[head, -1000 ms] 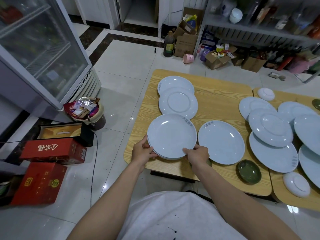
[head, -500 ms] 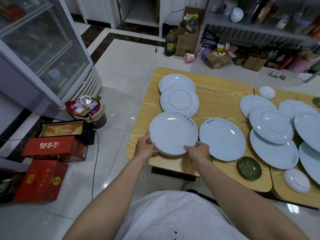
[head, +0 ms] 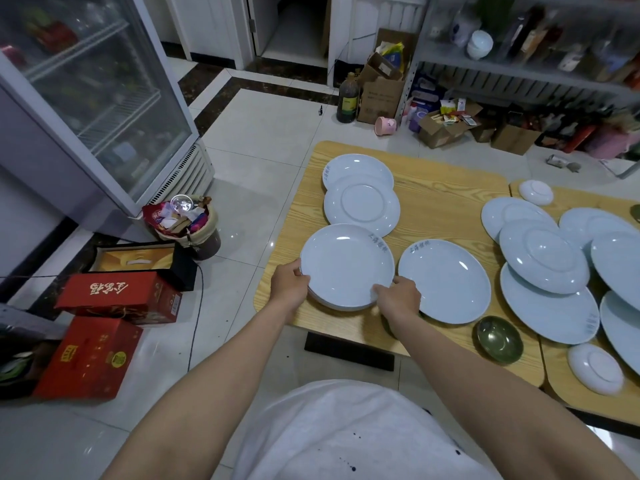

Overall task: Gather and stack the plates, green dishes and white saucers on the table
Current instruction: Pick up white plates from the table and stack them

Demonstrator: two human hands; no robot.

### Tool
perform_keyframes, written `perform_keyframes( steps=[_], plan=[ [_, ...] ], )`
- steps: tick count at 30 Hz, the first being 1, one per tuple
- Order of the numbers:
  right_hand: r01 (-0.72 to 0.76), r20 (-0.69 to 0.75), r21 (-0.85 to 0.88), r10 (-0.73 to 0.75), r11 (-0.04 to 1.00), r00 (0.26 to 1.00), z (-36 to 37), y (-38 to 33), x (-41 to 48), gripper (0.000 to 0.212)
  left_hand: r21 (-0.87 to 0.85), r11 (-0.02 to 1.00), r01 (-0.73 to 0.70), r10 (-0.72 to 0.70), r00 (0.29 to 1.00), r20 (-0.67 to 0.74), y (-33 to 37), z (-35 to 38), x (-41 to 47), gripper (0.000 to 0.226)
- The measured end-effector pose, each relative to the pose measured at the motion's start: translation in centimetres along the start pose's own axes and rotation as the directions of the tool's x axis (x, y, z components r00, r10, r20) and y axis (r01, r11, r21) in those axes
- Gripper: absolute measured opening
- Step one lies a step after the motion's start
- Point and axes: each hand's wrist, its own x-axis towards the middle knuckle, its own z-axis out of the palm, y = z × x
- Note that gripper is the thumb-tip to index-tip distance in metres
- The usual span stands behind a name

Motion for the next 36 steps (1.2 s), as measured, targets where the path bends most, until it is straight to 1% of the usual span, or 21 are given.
perform_keyframes(
  steps=[1,2,3,4,5,6,8,9,10,12,14,16,22,27,31,36],
  plan=[
    [0.092,0.030,-0.152,-0.089,0.984,0.996,-0.6,-0.2,0.1,0.026,0.086,0.995,-0.040,0.043,0.999,-0.030,0.4,0.0,0.0,0.030],
    [0.188,0.071,-0.297,-0.175,0.936,0.982,-1.1,-0.5,0.3,0.038,0.171,0.983,-0.073,0.082,0.996,-0.045,0.9,-0.1,0.0,0.028],
    [0.283,0.122,-0.404,-0.255,0.870,0.959,-1.7,-1.1,0.4,0.048,0.262,0.958,-0.112,0.127,0.991,-0.042,1.6,-0.1,-0.1,0.032],
    [0.375,0.182,-0.476,-0.328,0.795,0.927,-2.3,-1.7,0.6,0.053,0.364,0.916,-0.168,0.190,0.982,-0.023,2.4,-0.1,-0.1,0.039],
    [0.460,0.246,-0.536,-0.390,0.708,0.887,-2.8,-2.5,0.8,0.056,0.475,0.848,-0.235,0.261,0.965,0.012,3.3,-0.1,-0.1,0.045],
    [0.527,0.304,-0.595,-0.436,0.607,0.847,-3.4,-3.5,0.9,0.060,0.580,0.758,-0.299,0.329,0.943,0.057,4.3,0.0,0.0,0.050],
    [0.593,0.381,-0.687,-0.488,0.419,0.786,-4.7,-5.3,1.4,0.066,0.721,0.582,-0.375,0.406,0.903,0.142,6.4,0.5,0.1,0.058],
    [0.601,0.393,-0.718,-0.509,0.351,0.766,-5.3,-6.1,1.7,0.069,0.762,0.522,-0.384,0.413,0.895,0.168,7.4,0.8,0.1,0.061],
    [0.600,0.394,-0.742,-0.531,0.299,0.751,-5.9,-6.8,2.0,0.070,0.792,0.473,-0.386,0.420,0.889,0.183,8.3,1.2,0.1,0.063],
    [0.587,0.386,-0.774,-0.559,0.236,0.734,-7.0,-8.0,2.5,0.073,0.839,0.380,-0.389,0.448,0.871,0.201,10.0,1.9,0.2,0.067],
    [0.574,0.377,-0.794,-0.580,0.200,0.723,-8.1,-9.1,3.0,0.074,0.872,0.304,-0.383,0.480,0.852,0.207,11.5,2.3,0.2,0.068],
    [0.566,0.372,-0.808,-0.603,0.164,0.706,-9.0,-9.9,3.6,0.074,0.885,0.277,-0.374,0.498,0.843,0.201,12.7,2.8,0.1,0.068],
    [0.567,0.356,-0.812,-0.648,0.142,0.673,-10.5,-11.3,5.5,0.073,0.901,0.284,-0.327,0.508,0.849,0.148,14.6,4.2,1.2,0.068],
    [0.574,0.368,-0.806,-0.634,0.148,0.680,-10.2,-11.8,7.1,0.074,0.908,0.283,-0.308,0.496,0.857,0.136,15.2,4.8,3.0,0.068],
    [0.581,0.396,-0.802,-0.607,0.138,0.689,-9.2,-12.8,9.1,0.075,0.913,0.251,-0.322,0.485,0.858,0.169,15.7,5.2,5.5,0.068],
    [0.578,0.386,-0.792,-0.574,0.194,0.722,-7.5,-14.1,11.4,0.073,0.895,0.253,-0.368,0.451,0.863,0.227,15.7,5.3,9.0,0.068]
  ],
)
